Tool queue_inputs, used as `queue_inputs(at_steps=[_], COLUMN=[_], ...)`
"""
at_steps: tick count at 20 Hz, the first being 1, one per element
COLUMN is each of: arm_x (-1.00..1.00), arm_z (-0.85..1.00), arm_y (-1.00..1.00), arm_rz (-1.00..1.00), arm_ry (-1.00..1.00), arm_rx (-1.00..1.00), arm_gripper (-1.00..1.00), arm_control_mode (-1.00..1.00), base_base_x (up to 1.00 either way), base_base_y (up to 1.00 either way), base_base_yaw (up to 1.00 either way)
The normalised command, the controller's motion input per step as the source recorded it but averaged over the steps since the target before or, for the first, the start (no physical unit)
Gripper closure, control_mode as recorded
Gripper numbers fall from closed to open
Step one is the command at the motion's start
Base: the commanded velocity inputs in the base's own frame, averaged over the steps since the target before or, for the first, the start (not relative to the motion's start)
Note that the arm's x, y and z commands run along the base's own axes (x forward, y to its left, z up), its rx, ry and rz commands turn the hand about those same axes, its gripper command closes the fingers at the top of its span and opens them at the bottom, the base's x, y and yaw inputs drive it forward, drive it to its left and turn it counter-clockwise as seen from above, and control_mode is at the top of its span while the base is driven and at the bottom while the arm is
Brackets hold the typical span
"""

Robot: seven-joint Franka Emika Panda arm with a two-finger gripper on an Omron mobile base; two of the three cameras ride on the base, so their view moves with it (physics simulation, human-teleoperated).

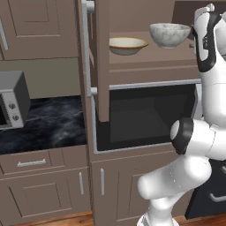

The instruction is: Move the bowls from the cabinet to the plates on the dining table.

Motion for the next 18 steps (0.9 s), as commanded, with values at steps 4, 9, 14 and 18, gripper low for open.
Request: queue_inputs(at_steps=[4, 9, 14, 18], arm_x=[0.37, 0.36, 0.35, 0.32], arm_z=[0.0, 0.0, 0.0, -0.03], arm_y=[-0.03, -0.05, -0.07, -0.08], arm_rz=[0.01, 0.01, 0.02, 0.02], arm_ry=[0.01, 0.01, 0.01, 0.01], arm_rx=[0.0, 0.0, 0.0, 0.0], arm_gripper=[-1.0, -1.0, -1.0, -1.0], arm_control_mode=[-1.0, -1.0, -1.0, -1.0], base_base_x=[0.0, 0.0, 0.0, 0.0], base_base_y=[0.0, 0.0, 0.0, 0.0], base_base_yaw=[0.0, 0.0, 0.0, 0.0])
